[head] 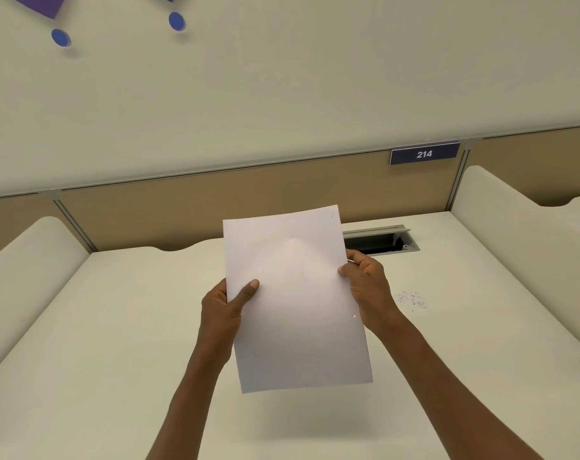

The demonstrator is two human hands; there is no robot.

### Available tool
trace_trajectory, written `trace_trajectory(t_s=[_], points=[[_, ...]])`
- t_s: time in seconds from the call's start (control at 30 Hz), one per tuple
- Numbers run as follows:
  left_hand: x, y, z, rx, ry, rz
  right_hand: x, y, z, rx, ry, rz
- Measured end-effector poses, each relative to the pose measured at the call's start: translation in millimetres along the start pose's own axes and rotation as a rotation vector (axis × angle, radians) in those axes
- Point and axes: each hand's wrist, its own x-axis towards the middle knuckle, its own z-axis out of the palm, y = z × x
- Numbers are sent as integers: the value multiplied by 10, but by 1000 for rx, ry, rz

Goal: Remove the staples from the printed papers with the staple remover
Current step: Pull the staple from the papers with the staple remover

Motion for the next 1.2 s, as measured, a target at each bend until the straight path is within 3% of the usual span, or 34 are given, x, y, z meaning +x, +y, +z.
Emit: trace_trajectory(t_s=[0.13, 0.37, 0.57, 0.8, 1.03, 1.2], points=[[-76, -225, -10, 35, -52, -37, 44, 189, -75, -57, 5, 16], [-136, -811, -42, 143, 7, -84, -100, 1021, -293, -408, -198, 135], [-214, -1410, -98, 293, 39, -169, -209, 1523, -383, -617, -172, 179], [-293, -1713, -45, 491, 125, -200, -302, 1840, -395, -797, -266, 172], [-284, -1896, -92, 702, 63, -233, -339, 1926, -388, -850, -267, 150], [-324, -1966, -139, 818, -25, -102, -347, 1971, -389, -981, -320, 104]])
